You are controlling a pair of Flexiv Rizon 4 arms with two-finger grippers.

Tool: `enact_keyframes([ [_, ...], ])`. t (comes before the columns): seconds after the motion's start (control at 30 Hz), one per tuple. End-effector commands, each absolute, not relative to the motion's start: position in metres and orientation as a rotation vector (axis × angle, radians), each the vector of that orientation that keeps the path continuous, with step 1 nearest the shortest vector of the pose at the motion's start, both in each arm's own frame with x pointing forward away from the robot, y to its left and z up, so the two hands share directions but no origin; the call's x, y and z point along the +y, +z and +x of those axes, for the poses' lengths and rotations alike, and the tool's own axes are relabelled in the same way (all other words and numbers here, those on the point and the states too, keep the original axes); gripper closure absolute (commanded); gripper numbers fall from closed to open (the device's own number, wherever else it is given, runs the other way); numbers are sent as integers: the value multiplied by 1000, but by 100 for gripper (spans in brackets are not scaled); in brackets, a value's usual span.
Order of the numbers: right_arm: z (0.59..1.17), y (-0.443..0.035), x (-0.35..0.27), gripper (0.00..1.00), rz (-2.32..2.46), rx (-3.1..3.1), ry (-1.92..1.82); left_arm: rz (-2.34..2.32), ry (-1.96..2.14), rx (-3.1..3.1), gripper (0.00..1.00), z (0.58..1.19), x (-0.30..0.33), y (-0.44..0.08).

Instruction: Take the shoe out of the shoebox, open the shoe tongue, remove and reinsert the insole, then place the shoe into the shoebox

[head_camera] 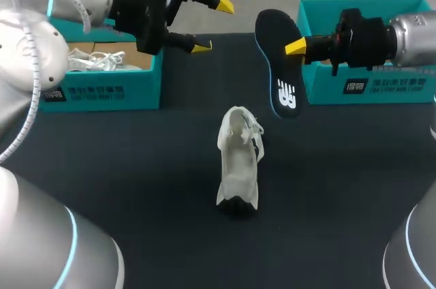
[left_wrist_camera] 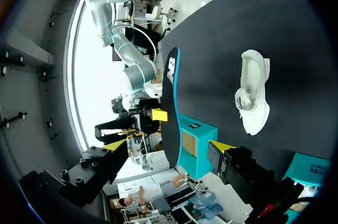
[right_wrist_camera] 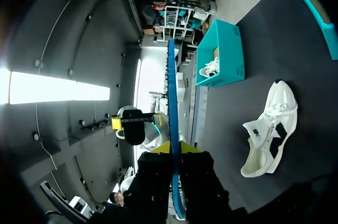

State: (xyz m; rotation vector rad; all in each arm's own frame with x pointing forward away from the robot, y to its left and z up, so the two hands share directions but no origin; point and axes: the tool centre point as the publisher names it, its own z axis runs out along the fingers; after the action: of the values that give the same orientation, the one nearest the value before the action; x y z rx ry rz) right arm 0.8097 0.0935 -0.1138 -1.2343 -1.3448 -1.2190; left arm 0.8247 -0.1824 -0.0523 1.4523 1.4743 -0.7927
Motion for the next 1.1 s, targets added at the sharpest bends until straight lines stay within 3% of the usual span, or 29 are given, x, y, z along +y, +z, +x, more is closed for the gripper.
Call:
enact_keyframes([
  [0.03,808,-117,91,100,-1231,-1341,-1220,1367,-851,1381,0,820,-185,-58],
  [0.4,812,-108,88,100,-1245,-1339,-1174,1312,-887,1283,0,829,-197,-63],
  [0.43,812,-105,88,100,-1249,-1341,-1174,1309,-886,1277,8,831,-200,-65],
  [0.53,811,-99,89,100,-1253,-1343,-1193,1291,-904,1253,17,832,-208,-68],
  [0.67,810,-93,92,100,-1246,-1338,-1218,1288,-938,1217,13,831,-220,-71],
  [0.8,810,-89,96,100,-1242,-1335,-1226,1274,-966,1196,16,833,-233,-73],
  [0.9,808,-88,99,100,-1241,-1334,-1226,1252,-986,1175,28,834,-243,-71],
  [1.07,807,-88,101,100,-1250,-1340,-1210,1246,-1014,1154,35,837,-258,-69],
  [1.1,807,-88,101,100,-1250,-1340,-1209,1246,-1016,1154,51,837,-260,-69],
])
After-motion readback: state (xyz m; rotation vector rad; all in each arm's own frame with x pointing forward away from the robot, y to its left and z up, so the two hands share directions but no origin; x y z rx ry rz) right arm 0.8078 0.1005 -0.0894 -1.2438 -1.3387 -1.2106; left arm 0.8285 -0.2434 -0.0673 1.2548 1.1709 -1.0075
